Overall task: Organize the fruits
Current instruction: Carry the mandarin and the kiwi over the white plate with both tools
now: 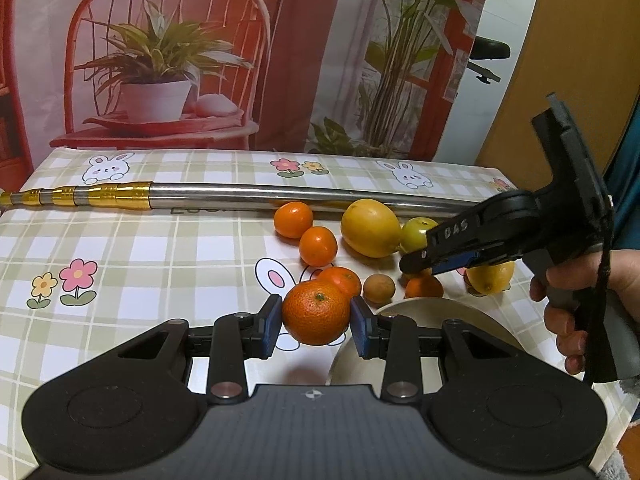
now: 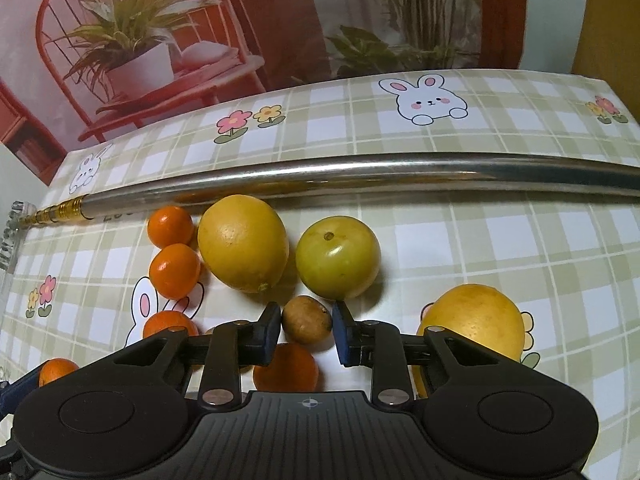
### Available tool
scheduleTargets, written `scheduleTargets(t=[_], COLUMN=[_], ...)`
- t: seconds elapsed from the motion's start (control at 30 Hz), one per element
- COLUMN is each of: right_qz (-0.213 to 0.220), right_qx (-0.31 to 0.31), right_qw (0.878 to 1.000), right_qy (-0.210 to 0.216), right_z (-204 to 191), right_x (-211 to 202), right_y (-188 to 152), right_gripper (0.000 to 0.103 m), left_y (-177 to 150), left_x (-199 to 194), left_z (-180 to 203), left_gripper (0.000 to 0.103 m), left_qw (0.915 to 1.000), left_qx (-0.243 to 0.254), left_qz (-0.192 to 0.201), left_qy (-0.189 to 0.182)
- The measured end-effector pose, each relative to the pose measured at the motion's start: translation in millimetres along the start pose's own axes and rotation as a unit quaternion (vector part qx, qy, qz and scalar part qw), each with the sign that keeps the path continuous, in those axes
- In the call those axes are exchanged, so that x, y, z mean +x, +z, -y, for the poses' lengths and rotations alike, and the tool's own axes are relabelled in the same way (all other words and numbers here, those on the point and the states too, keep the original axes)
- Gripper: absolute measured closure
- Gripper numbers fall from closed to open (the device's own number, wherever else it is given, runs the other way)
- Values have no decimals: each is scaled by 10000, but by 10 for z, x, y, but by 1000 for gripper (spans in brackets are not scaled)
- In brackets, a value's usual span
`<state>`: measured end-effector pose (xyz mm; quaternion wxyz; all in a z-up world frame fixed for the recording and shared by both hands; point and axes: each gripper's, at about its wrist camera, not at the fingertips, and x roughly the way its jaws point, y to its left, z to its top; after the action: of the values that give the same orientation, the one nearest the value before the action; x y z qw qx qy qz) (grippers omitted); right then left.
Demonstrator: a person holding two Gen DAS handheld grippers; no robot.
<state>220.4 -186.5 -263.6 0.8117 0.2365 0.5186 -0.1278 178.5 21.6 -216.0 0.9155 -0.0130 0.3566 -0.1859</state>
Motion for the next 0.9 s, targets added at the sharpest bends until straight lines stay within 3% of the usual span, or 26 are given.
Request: scheduleTargets(t=[0.27,0.57,0.9], right_qz=[331,890,841], right_qx=[328,175,-155], right_qw=[9975,9922,9928], right_qy=[539,858,843], right_z=[190,276,323], right_x=[-273,-717,-951], right_y=[-80,-353,-731], right_gripper=[78,78,77], left_y=[-61,-149,-226], left_x=[-34,-29,36], left_z=[27,112,255], left_gripper=[64,64,64], left_qw=[9999,9996,9981], left_qx=[15,129,458], left_qz=[-52,-201,-376], left_qy=[-100,-150,-195])
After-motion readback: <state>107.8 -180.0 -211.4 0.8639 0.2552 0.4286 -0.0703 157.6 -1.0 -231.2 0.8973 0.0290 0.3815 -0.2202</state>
